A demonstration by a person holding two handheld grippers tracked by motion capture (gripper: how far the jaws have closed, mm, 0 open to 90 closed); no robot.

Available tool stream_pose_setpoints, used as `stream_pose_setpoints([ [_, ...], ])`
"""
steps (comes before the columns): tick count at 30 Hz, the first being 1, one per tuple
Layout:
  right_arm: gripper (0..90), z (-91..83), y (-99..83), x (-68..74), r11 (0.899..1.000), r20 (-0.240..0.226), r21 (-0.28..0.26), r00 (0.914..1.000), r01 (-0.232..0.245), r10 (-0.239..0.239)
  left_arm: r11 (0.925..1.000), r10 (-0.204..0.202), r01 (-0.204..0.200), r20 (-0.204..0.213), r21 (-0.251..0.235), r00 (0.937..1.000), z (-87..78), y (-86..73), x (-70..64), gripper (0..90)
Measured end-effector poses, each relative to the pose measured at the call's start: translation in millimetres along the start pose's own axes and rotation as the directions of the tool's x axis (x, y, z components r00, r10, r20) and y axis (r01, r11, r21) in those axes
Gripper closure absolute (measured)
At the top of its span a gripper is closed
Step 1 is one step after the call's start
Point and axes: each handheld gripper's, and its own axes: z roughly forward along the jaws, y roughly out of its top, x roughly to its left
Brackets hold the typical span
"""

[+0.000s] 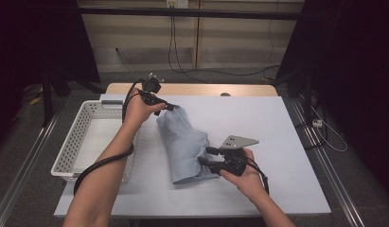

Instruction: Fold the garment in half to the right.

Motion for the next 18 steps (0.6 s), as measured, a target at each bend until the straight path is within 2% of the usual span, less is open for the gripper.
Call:
stream_pose_setpoints([
  [6, 43.1, -0.9, 8.0, -7.4, 1.000, 0.030, -0.015, 0.9996, 0.001, -0.001, 1.0000, -0.005, 0.005, 0.008, 0.000, 1.0000, 0.8, -2.0, -1.5, 24.6],
  [8, 42.9, 0.6, 10.4, -9.0, 1.000, 0.033, -0.007, 0.9993, 0.016, -0.016, 1.0000, -0.006, 0.006, 0.006, -0.002, 1.0000, 0.9, -2.7, -2.0, 24.6],
  [10, 46.9, 2.8, 13.1, -10.8, 1.000, 0.033, -0.003, 0.9991, 0.028, -0.028, 1.0000, -0.001, 0.001, 0.007, 0.001, 1.0000, 0.4, -3.2, -1.8, 24.4],
  [14, 51.2, 7.8, 18.0, -13.9, 1.000, 0.049, 0.003, 0.9986, 0.017, -0.017, 1.0000, -0.002, 0.002, 0.011, 0.004, 0.9999, 0.0, -4.6, -2.2, 24.3],
  [17, 57.4, 12.7, 22.8, -15.7, 1.000, 0.048, 0.006, 0.9987, 0.014, -0.015, 1.0000, -0.001, 0.001, 0.014, 0.004, 0.9999, -0.6, -5.9, -2.6, 24.0],
  [18, 62.1, 14.7, 22.9, -16.1, 1.000, 0.042, 0.011, 0.9990, 0.012, -0.013, 1.0000, 0.000, 0.000, 0.016, 0.007, 0.9999, -0.9, -6.1, -2.6, 23.9],
])
